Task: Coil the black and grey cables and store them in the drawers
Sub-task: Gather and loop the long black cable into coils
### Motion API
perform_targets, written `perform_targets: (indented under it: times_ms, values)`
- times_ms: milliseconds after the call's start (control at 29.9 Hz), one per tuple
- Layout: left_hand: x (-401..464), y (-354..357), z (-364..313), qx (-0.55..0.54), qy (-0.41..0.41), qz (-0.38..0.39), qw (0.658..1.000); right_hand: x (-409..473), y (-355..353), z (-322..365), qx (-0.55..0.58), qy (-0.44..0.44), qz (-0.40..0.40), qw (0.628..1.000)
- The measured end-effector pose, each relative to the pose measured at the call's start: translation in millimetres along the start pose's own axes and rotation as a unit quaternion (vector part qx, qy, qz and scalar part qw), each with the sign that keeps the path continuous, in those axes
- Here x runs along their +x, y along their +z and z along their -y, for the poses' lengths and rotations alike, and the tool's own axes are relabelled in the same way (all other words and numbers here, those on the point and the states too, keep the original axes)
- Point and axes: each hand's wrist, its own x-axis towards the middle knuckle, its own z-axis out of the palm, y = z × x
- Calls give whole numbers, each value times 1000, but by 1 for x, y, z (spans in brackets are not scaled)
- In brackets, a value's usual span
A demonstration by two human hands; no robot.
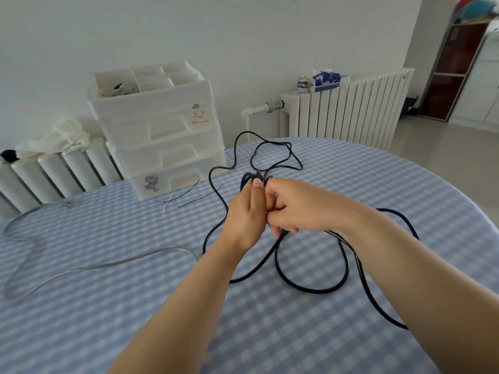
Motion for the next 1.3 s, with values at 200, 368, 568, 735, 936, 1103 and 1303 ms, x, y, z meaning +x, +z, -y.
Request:
perform_targets:
  times_ms: [200,368,568,735,936,1103,1303]
  values:
    - [2,-19,-13,-73,-82,150,983,3,-13,-5,22,-35,38,998]
    - [0,-26,-8,-159,-179,244,940,13,-17,-3,-78,-10,-27,997]
    - [6,-38,-8,-268,-182,237,916,10,-27,-13,-52,-11,-45,998]
    - [11,-49,-9,-416,-182,132,881,9,-34,-32,15,8,-21,1000]
    - [15,-48,-6,-497,-202,21,844,8,-39,-50,68,33,-5,997]
    - [13,-35,-5,-498,-235,16,835,6,-27,-58,-258,9,-505,823]
    - [10,-28,-6,-479,-240,54,843,7,19,-35,-187,128,-269,936]
